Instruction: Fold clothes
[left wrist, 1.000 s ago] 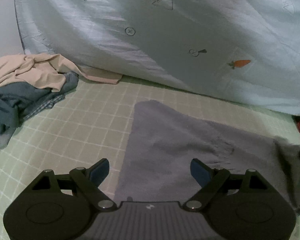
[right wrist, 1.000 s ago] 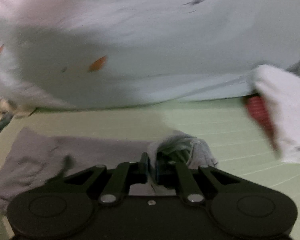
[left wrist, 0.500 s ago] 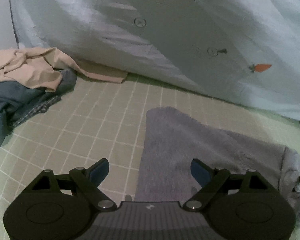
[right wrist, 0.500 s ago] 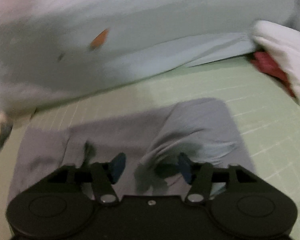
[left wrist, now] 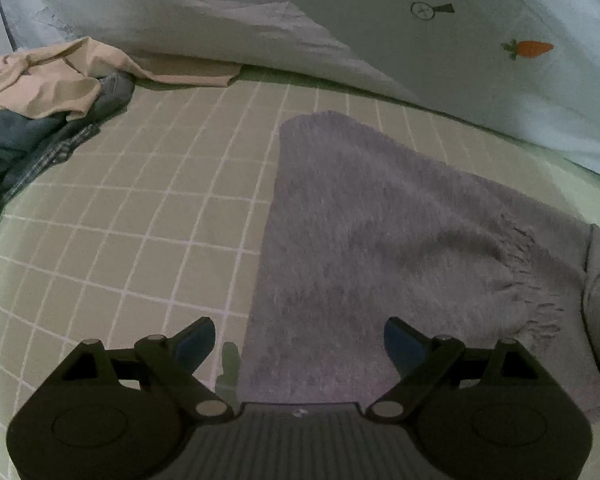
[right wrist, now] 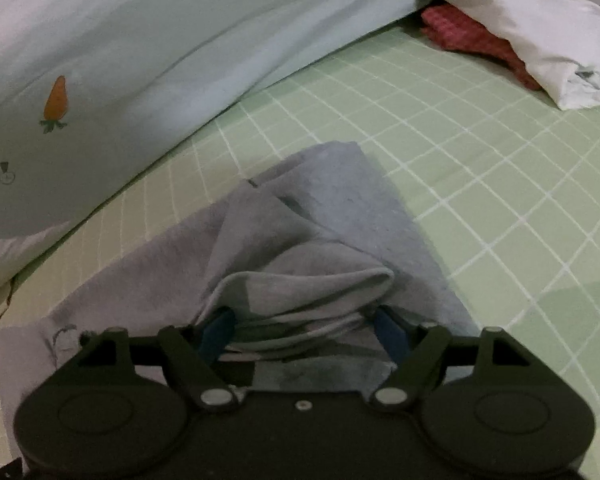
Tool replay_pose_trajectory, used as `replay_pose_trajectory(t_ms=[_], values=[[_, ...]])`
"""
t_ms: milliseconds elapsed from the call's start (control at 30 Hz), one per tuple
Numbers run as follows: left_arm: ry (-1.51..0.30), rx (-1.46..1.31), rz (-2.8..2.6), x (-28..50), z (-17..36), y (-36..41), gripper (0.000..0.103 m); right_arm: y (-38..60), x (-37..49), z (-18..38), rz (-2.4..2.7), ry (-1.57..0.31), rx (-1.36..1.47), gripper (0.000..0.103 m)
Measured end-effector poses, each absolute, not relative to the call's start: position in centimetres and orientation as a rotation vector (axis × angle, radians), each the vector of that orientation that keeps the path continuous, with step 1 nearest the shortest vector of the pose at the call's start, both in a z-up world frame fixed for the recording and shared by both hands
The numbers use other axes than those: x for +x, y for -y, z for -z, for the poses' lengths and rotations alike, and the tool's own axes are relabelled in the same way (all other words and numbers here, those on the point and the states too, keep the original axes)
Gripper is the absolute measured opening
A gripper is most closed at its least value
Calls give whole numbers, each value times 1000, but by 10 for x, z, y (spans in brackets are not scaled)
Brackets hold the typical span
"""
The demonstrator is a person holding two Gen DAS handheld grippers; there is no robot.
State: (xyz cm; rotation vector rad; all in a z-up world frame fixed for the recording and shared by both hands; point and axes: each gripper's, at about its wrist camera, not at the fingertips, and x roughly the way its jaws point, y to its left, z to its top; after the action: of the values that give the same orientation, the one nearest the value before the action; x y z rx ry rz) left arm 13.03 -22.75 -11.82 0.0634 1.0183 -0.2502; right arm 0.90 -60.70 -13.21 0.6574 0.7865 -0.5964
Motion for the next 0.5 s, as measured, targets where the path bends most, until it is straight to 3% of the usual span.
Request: replay_pose_trajectory(t_ms=[33,133,167,433,500], values=[[-1026,62,247,132,120,228,92,607,12,131,583,-789,658,44],[-1043,58,242,134,123,228,92,606,20,128,543,-796,660,12],[-1047,58,241,135,124,228,92,605,26,124,527,-785,655,7],[-1086,33,222,145,132,221,96,582,82,93,329,-696,606,6],[-1092,23,218,146,133,220,97,569,98,88,237,-702,581,13]])
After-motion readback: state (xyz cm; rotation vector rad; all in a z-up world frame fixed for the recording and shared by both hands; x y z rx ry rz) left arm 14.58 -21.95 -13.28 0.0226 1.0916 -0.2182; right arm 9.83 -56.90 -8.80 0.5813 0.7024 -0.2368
